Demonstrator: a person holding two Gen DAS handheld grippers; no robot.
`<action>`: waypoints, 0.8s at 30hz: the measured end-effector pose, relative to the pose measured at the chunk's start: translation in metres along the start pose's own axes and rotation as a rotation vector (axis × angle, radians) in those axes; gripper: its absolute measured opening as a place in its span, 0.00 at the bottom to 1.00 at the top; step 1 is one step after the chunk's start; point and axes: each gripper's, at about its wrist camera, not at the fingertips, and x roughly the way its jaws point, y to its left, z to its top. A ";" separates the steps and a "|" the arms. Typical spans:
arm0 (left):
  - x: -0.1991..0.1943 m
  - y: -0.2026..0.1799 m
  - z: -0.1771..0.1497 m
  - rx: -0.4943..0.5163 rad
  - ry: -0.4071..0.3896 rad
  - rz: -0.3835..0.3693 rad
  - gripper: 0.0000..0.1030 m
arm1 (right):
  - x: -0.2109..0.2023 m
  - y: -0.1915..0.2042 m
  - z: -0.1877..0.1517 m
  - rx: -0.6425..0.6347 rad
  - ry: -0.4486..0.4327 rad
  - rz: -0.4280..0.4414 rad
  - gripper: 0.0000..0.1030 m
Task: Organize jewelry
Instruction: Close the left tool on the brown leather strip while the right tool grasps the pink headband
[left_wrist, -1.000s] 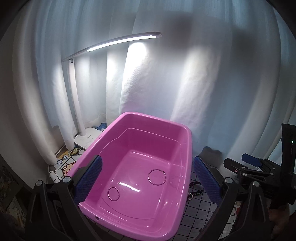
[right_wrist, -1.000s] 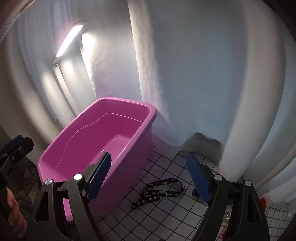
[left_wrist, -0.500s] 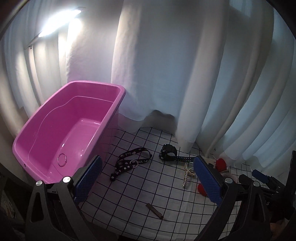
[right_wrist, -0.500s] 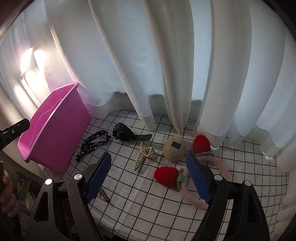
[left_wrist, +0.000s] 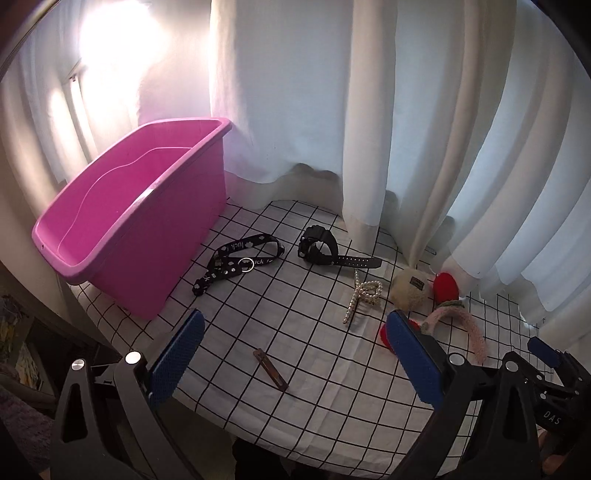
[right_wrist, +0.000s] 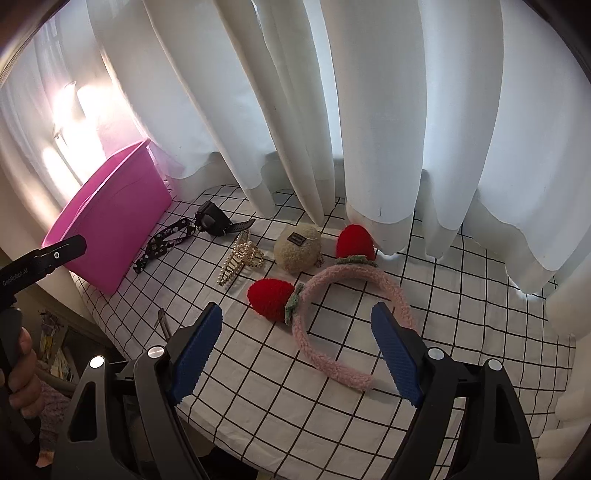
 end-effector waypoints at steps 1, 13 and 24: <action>0.002 -0.004 -0.004 0.000 0.007 0.006 0.94 | 0.002 -0.004 -0.003 -0.002 0.006 0.000 0.77; 0.055 -0.005 -0.044 0.016 0.118 0.023 0.94 | 0.042 -0.010 -0.016 -0.005 0.054 -0.029 0.77; 0.111 0.039 -0.087 -0.048 0.197 0.097 0.94 | 0.103 0.010 -0.038 -0.093 0.106 -0.065 0.77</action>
